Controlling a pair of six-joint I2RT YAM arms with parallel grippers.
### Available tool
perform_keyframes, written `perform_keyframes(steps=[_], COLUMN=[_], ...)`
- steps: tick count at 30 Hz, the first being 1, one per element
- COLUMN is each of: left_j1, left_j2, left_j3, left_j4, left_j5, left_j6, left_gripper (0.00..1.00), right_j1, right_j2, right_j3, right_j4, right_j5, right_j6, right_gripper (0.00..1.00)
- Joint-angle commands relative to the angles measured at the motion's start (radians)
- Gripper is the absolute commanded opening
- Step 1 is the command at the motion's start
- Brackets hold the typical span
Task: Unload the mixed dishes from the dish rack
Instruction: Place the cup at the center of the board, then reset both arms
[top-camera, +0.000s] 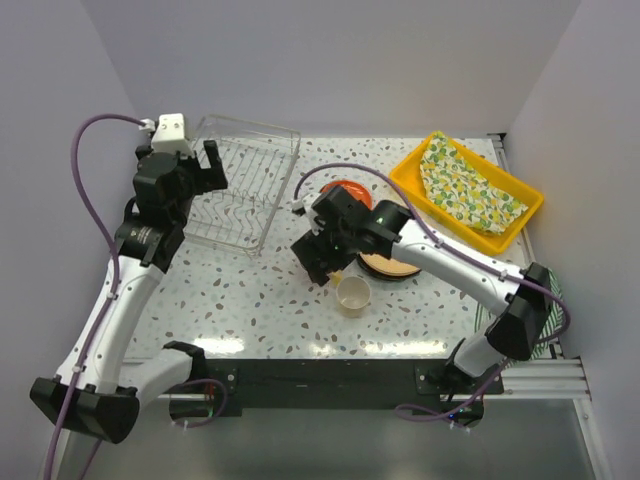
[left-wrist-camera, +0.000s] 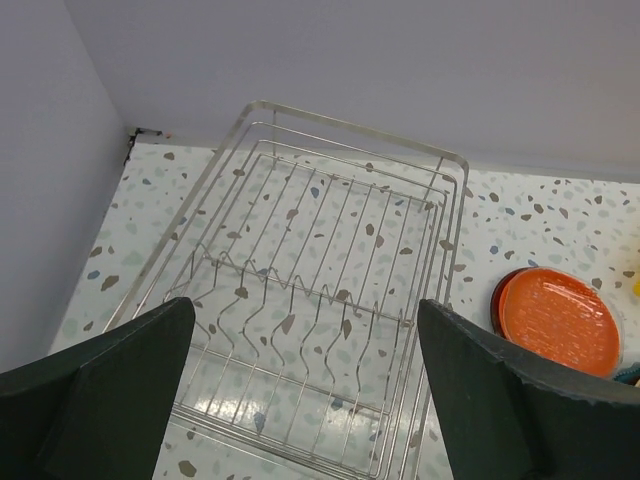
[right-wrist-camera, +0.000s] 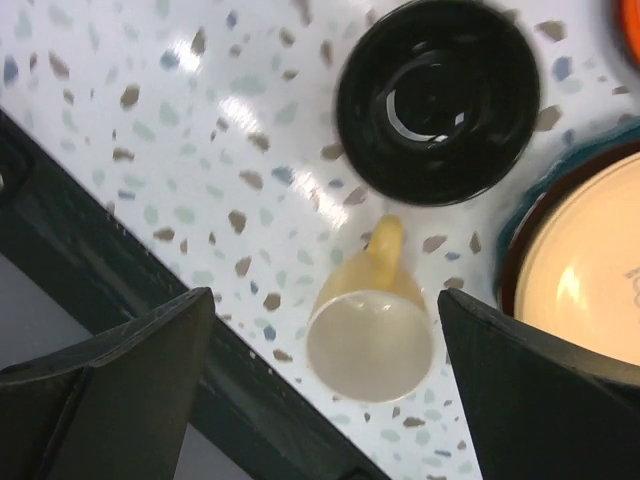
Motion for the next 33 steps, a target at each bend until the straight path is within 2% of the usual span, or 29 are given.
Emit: perform_keyframes(steps=[1,6,8,10,12,13,17,20,26,27,33], left_j1=[-0.008,-0.008,-0.008,-0.006,-0.006,-0.008,-0.026,-0.026,-0.026,-0.026,-0.026], left_j2=[-0.082,-0.197,-0.27,-0.329,-0.412,-0.433,-0.554,-0.657,-0.791,-0.8,-0.86], left_j3=[-0.029,-0.045,-0.054,-0.095,-0.124,-0.146,-0.147,-0.126,-0.069,-0.057,-0.057], left_j4=[-0.065,-0.243,-0.287,-0.291,-0.289,-0.291,-0.37,-0.428,-0.521,-0.534,-0.602], left_j5=[-0.031,-0.059,-0.073,-0.086,-0.082,-0.077,-0.083,-0.131,-0.195,-0.189,-0.107], left_j6=[-0.049,-0.077,-0.079,-0.072,-0.074,-0.077,-0.092,-0.076,0.013,0.007,-0.057], left_gripper=[0.99,1.0,1.0,1.0,1.0,1.0,1.0,1.0,1.0,1.0,1.0], right_j1=[-0.2,-0.377,-0.512,-0.654,-0.743,-0.809,-0.844,-0.842,-0.844,-0.844,-0.842], right_j2=[-0.031,-0.076,-0.142,-0.209,-0.324,-0.361,-0.598,-0.714,-1.053,-1.135,-1.338], right_j3=[-0.037,-0.179,-0.232,-0.299,-0.345,-0.355,-0.384,-0.408,-0.489,-0.5,-0.559], right_j4=[0.237,0.354,0.371,0.365,0.349,0.321,0.234,0.195,0.168,0.167,0.09], right_j5=[-0.165,-0.198,-0.21,-0.158,-0.101,-0.028,0.193,0.284,0.335,0.333,0.373], right_j6=[0.075,0.248,0.285,0.282,0.27,0.25,0.192,0.153,0.086,0.069,0.035], right_gripper=[0.98,0.98,0.98,0.98,0.98,0.98,0.99,0.98,0.98,0.98,0.98])
